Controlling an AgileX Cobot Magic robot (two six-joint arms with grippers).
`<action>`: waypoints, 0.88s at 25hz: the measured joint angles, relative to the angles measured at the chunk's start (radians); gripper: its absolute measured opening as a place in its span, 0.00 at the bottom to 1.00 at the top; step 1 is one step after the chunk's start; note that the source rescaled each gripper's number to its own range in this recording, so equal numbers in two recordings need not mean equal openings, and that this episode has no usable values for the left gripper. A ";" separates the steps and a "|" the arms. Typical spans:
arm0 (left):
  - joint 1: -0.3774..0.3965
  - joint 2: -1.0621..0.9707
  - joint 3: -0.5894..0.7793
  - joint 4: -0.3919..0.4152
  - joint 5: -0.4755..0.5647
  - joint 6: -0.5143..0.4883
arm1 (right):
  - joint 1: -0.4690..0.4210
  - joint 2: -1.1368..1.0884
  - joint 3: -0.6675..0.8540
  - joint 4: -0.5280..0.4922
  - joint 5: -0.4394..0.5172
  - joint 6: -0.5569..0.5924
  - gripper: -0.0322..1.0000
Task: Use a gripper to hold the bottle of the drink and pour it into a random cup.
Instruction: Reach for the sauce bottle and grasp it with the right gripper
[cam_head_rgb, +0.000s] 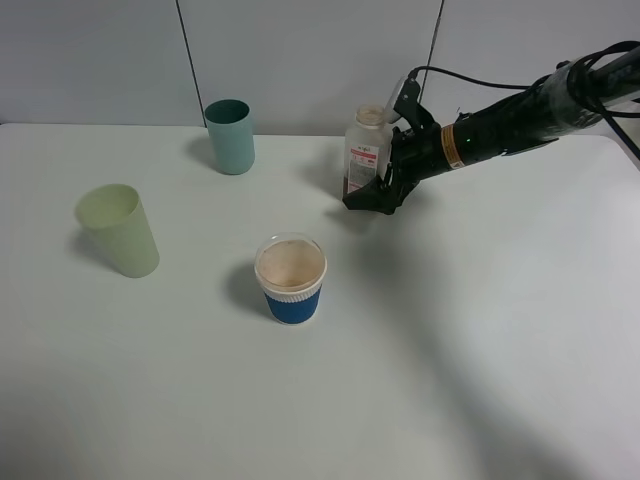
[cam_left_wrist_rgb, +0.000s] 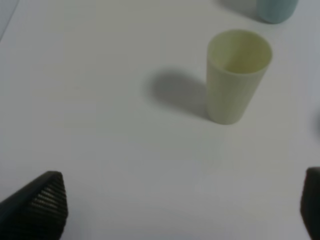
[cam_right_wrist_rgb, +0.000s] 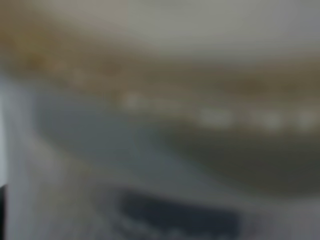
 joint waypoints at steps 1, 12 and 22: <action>0.000 0.000 0.000 0.000 0.000 0.000 | 0.001 0.000 0.000 0.000 0.000 -0.003 1.00; 0.000 0.000 0.000 0.000 0.000 0.000 | 0.018 0.003 -0.001 0.011 0.000 -0.017 0.90; 0.000 0.000 0.000 0.000 0.000 0.000 | 0.018 0.004 -0.001 0.019 0.008 0.002 0.05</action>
